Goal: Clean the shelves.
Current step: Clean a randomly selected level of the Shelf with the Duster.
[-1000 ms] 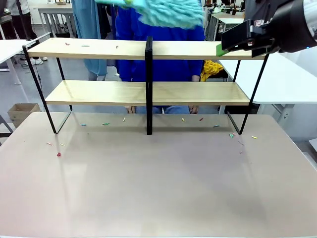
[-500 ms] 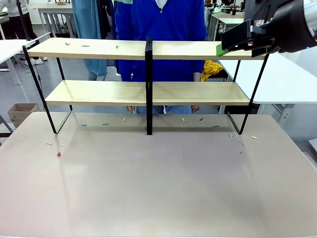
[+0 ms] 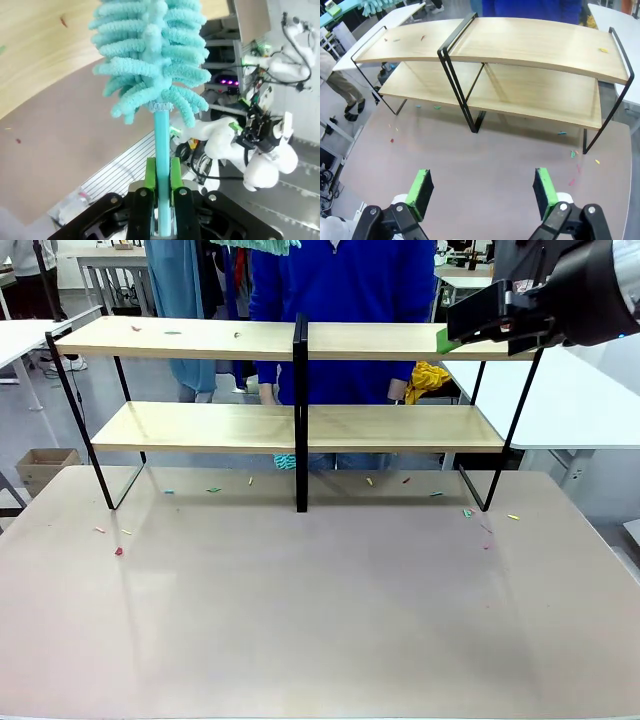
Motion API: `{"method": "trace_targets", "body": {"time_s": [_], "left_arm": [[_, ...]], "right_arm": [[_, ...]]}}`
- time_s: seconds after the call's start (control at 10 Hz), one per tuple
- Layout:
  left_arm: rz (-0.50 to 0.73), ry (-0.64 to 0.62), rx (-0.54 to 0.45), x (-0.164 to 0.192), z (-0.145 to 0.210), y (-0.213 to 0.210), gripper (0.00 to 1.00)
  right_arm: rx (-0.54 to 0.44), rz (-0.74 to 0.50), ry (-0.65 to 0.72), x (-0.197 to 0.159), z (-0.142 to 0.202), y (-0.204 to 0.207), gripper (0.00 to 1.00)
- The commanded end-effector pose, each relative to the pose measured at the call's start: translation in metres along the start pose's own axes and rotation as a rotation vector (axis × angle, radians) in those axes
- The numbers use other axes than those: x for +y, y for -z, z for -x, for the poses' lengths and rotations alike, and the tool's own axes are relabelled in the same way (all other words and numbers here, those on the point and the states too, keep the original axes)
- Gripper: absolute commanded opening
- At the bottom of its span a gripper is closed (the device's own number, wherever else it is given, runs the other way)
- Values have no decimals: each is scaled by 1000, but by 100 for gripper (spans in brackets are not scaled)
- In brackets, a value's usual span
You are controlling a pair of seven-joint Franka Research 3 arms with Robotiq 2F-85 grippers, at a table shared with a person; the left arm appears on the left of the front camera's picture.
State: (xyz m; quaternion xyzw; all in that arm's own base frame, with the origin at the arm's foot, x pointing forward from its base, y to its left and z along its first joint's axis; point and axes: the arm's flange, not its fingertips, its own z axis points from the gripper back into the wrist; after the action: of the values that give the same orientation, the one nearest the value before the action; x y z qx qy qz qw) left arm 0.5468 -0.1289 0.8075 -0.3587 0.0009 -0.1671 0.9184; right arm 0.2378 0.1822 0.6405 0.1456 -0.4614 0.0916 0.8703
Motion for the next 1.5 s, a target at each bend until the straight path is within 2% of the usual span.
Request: {"method": "trace_targets", "body": {"time_s": [0.0, 0.2, 0.3, 0.4, 0.6, 0.7, 0.8, 1.1, 1.2, 1.4], "left_arm": [[-4, 130, 1, -38, -24, 21, 12], [20, 271, 51, -92, -60, 70, 12], [31, 300, 82, -111, -75, 94, 12], [-18, 295, 47, -126, -86, 116, 12], [-109, 300, 53, -156, -108, 164, 12], [-150, 283, 14, -167, -119, 183, 12], [-186, 260, 15, -178, -133, 197, 12], [-246, 249, 125, -193, -154, 220, 12], [-247, 215, 123, -193, -160, 225, 12], [-230, 228, 94, -194, -168, 234, 12]], "right_arm": [[-3, 1, 1, 0, 0, 0, 100], [-3, 1, 1, 0, 0, 0, 100], [-3, 1, 1, 0, 0, 0, 100], [-3, 1, 1, 0, 0, 0, 100], [-3, 1, 1, 0, 0, 0, 100], [-3, 1, 1, 0, 0, 0, 100], [-3, 1, 1, 0, 0, 0, 100], [-3, 1, 1, 0, 0, 0, 100], [-3, 1, 1, 0, 0, 0, 100], [-3, 1, 1, 0, 0, 0, 100]]}}
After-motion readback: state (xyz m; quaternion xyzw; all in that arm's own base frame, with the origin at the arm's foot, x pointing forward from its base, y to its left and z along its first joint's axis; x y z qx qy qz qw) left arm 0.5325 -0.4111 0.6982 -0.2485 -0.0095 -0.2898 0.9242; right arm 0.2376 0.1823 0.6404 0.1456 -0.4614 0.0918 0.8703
